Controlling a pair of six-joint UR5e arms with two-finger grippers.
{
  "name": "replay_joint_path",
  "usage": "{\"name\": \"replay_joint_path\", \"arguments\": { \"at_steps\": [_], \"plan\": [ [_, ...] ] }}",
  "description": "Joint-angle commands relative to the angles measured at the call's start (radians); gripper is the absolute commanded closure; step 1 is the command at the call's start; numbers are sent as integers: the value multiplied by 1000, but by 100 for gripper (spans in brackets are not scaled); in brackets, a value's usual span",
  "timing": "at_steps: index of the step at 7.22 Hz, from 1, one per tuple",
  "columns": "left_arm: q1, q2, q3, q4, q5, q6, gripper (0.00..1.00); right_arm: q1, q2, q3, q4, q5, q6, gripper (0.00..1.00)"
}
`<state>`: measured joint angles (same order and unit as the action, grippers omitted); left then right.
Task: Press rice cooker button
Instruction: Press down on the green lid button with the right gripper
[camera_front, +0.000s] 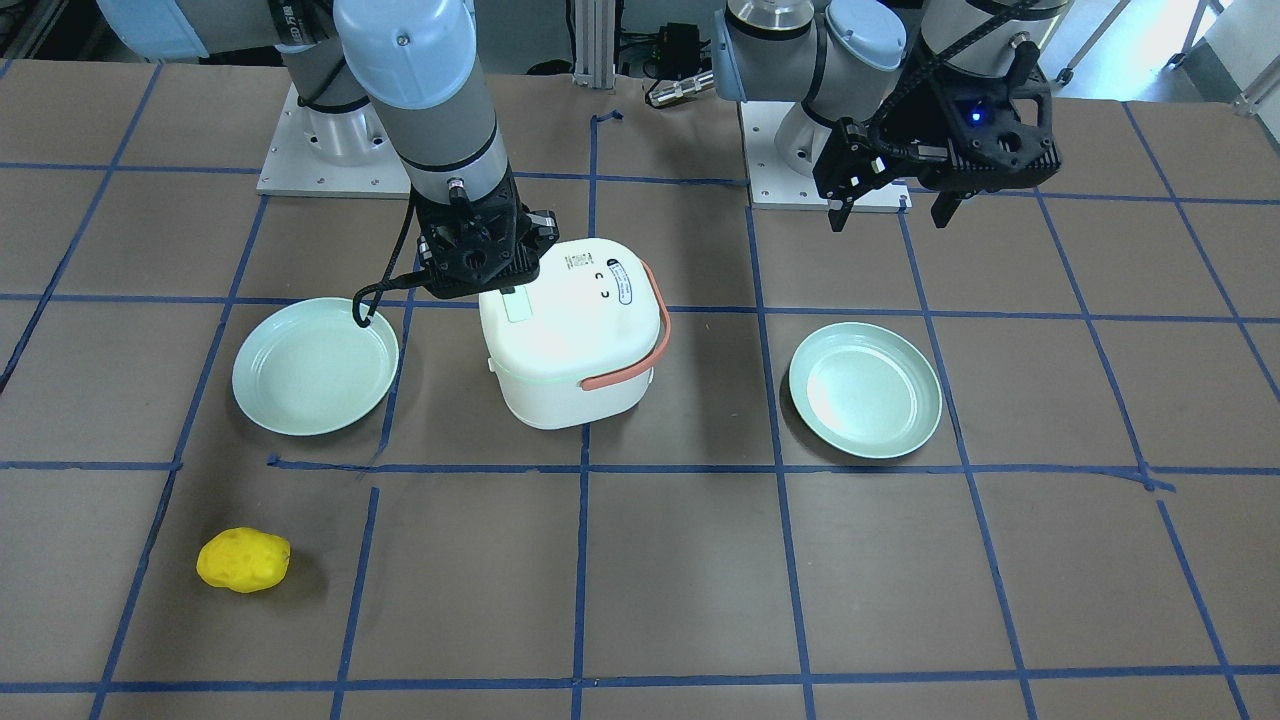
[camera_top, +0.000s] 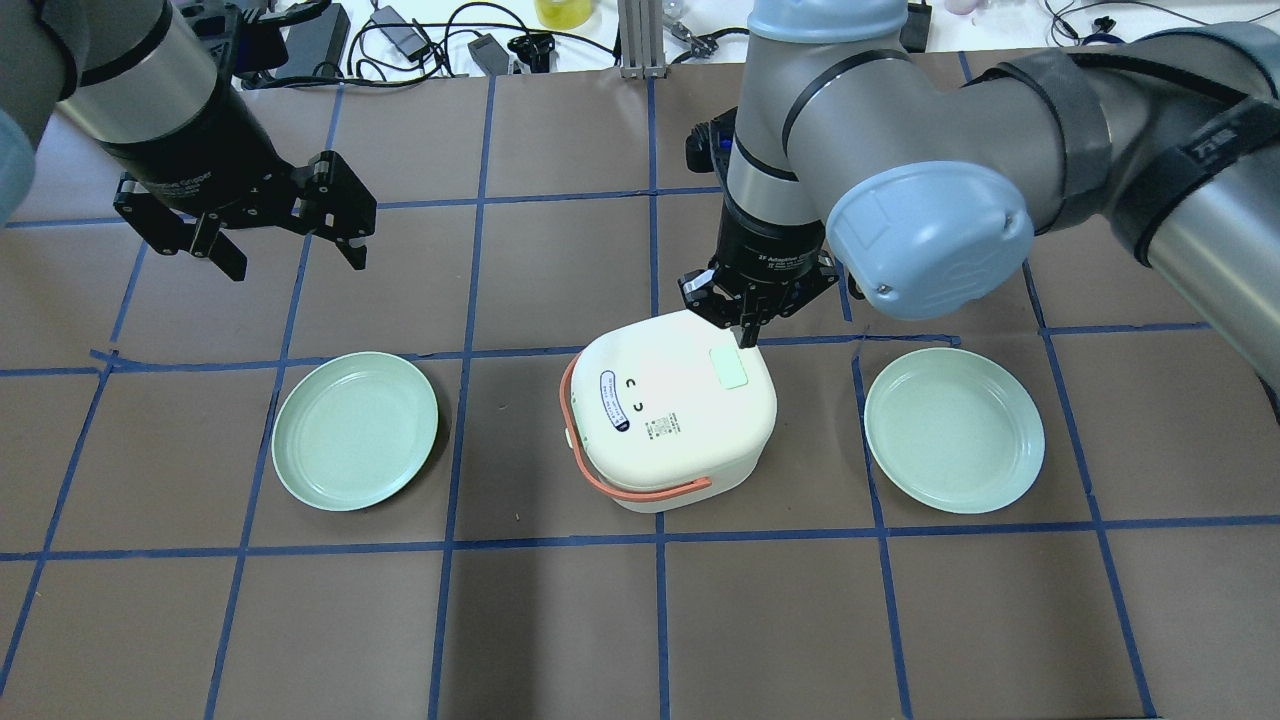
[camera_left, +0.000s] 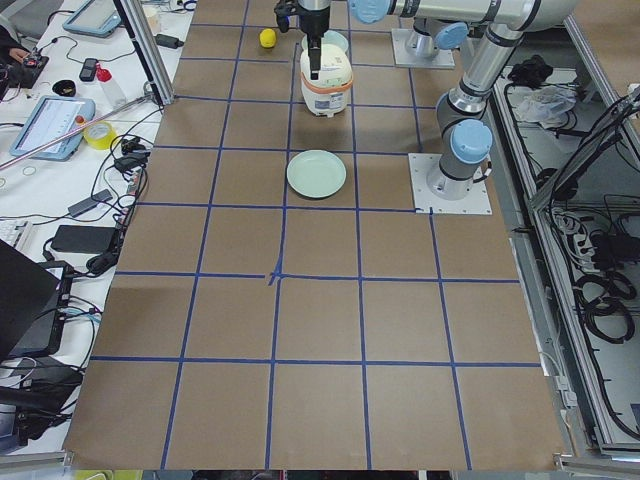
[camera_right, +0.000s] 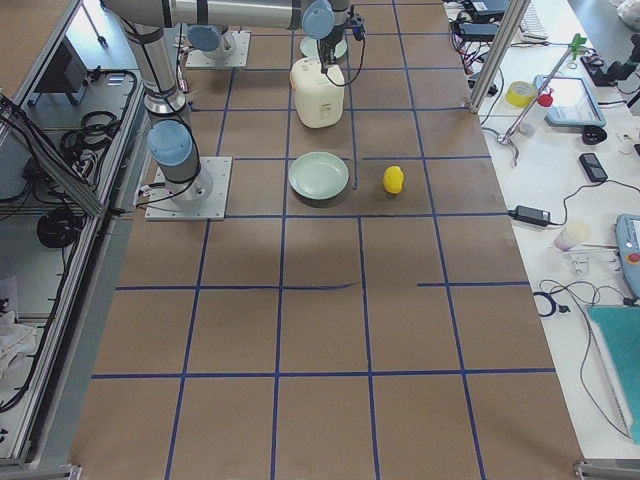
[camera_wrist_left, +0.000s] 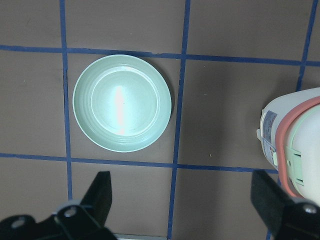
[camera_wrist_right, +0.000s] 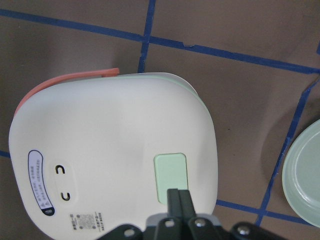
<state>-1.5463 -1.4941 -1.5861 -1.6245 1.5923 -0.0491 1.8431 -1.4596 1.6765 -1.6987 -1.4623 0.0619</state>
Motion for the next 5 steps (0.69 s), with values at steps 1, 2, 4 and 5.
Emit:
{"name": "replay_joint_path", "arguments": {
  "at_steps": [1,2,4,5],
  "plan": [
    [0,0,0,0,0,0,0,1,5,11,-1,0,-1,100],
    [0,0,0,0,0,0,0,1,7,46,-12,0,-5,100],
    [0,0,0,0,0,0,0,1,7,57,-36,2,-1,100],
    [0,0,0,0,0,0,0,1,7,57,-36,2,-1,100]
  ]
}}
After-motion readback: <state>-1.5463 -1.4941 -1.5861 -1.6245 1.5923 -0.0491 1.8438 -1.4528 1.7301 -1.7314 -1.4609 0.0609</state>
